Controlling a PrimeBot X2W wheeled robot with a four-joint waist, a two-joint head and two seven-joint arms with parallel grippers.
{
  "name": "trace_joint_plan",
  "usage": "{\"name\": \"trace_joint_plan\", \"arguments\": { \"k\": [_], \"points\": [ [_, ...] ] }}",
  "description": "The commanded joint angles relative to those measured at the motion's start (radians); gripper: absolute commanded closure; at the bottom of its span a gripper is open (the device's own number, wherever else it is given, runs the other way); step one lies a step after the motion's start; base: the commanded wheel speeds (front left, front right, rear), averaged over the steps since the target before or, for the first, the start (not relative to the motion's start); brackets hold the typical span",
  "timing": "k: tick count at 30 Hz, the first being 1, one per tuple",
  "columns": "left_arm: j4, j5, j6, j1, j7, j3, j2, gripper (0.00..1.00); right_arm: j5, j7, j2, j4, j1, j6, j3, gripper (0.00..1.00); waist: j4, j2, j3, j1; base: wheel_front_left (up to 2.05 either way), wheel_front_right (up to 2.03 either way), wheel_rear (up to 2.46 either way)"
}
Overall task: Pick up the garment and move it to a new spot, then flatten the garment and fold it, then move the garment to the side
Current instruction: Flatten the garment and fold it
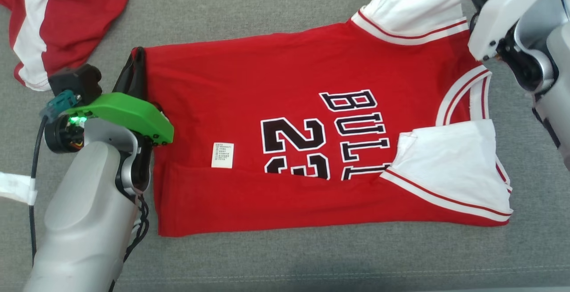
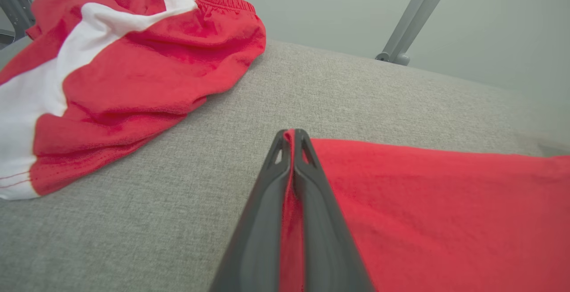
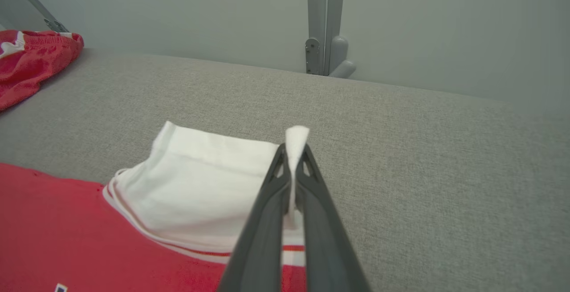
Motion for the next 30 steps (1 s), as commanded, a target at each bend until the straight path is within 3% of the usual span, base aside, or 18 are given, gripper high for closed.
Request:
{"name": "trace_joint_plan", "arguments": {
  "k": [1, 7, 12, 21, 30],
  "points": [
    [-0.007, -0.010, 0.002, 0.028, 0.000, 0.008, 0.014, 1.00, 0.026, -0.015, -0.025, -0.040, 0.053, -0.001, 0.009, 1.00, -0.047, 0.0116, -0.058, 0.0000, 0.00, 0.00, 0.00],
    [-0.058, -0.043, -0.001, 0.125, 0.006, 0.023, 0.039, 1.00, 0.109, -0.061, -0.087, -0.217, 0.261, -0.001, 0.012, 1.00, -0.081, 0.0116, -0.124, 0.0000, 0.00, 0.00, 0.00],
    [-0.129, -0.053, 0.012, 0.232, 0.001, 0.024, 0.059, 1.00, 0.127, -0.095, -0.100, -0.330, 0.443, -0.001, -0.011, 1.00, -0.108, 0.0116, -0.167, 0.0000, 0.00, 0.00, 0.00],
    [-0.288, -0.097, 0.077, 0.449, -0.015, 0.055, 0.074, 1.00, 0.093, -0.109, -0.058, -0.460, 0.694, -0.001, -0.090, 1.00, -0.133, 0.0116, -0.203, 0.0000, 0.00, 0.00, 0.00],
    [-0.330, -0.108, 0.117, 0.551, -0.005, 0.059, 0.076, 1.00, 0.007, -0.097, -0.001, -0.482, 0.795, -0.001, -0.148, 1.00, -0.137, 0.0116, -0.205, 0.0000, 0.00, 0.00, 0.00]
  ]
}}
